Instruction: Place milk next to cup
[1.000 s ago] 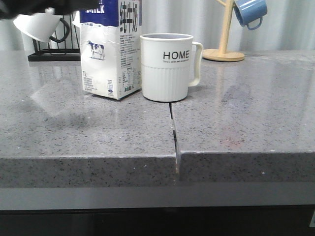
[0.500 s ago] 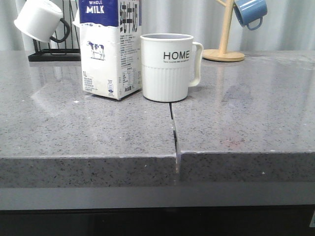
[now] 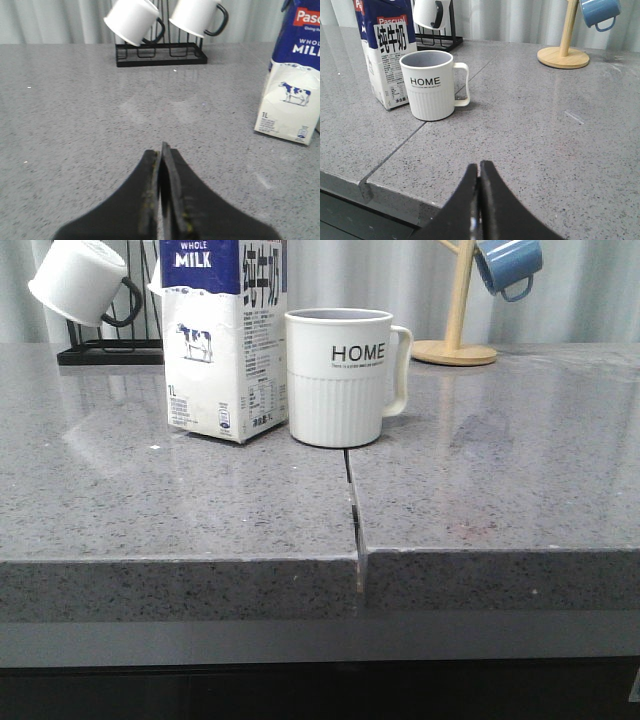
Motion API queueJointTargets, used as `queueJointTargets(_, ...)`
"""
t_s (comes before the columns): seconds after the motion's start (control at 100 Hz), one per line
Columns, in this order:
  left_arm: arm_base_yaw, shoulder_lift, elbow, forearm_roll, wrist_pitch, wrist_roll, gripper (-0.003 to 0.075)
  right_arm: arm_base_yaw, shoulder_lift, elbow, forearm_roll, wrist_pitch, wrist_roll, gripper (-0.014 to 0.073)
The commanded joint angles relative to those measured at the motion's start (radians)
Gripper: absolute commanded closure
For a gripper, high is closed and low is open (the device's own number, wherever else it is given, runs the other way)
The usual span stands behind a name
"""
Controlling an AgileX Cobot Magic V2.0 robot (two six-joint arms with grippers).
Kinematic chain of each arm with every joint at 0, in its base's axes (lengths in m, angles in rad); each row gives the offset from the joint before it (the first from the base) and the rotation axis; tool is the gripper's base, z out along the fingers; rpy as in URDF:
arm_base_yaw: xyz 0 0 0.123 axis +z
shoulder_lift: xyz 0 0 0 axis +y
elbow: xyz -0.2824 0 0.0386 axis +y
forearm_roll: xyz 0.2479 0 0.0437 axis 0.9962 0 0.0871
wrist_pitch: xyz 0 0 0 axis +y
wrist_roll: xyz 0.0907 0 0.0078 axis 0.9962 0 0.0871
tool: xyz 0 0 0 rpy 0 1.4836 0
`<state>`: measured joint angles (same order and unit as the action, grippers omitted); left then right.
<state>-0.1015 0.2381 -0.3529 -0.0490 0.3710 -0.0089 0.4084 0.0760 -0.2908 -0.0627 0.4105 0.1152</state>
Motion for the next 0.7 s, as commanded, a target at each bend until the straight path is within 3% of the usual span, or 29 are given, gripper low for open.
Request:
queueJointTargets(0.0,0.034,-0.042,-0.017,0.000,-0.004,-0.011,0.0741,-0.003,0.011,-0.025,0.000,-0.077,0.000,0.0661)
queueJointTargets(0.15,0.123,-0.089,0.007,0.003,0.041,-0.011,0.0741,-0.003,0.011,-0.025,0.000,-0.077,0.000,0.0661)
queueJointTargets(0.53,0.161,-0.139,0.163,0.049,-0.314,-0.002,0.0741,-0.003,0.011,-0.025,0.000,-0.077,0.000,0.0661)
queueJointTargets(0.69,0.161,-0.139,0.202,0.049,-0.338,-0.002,0.0741,-0.003,0.011,-0.025,0.000,-0.077,0.000,0.0661)
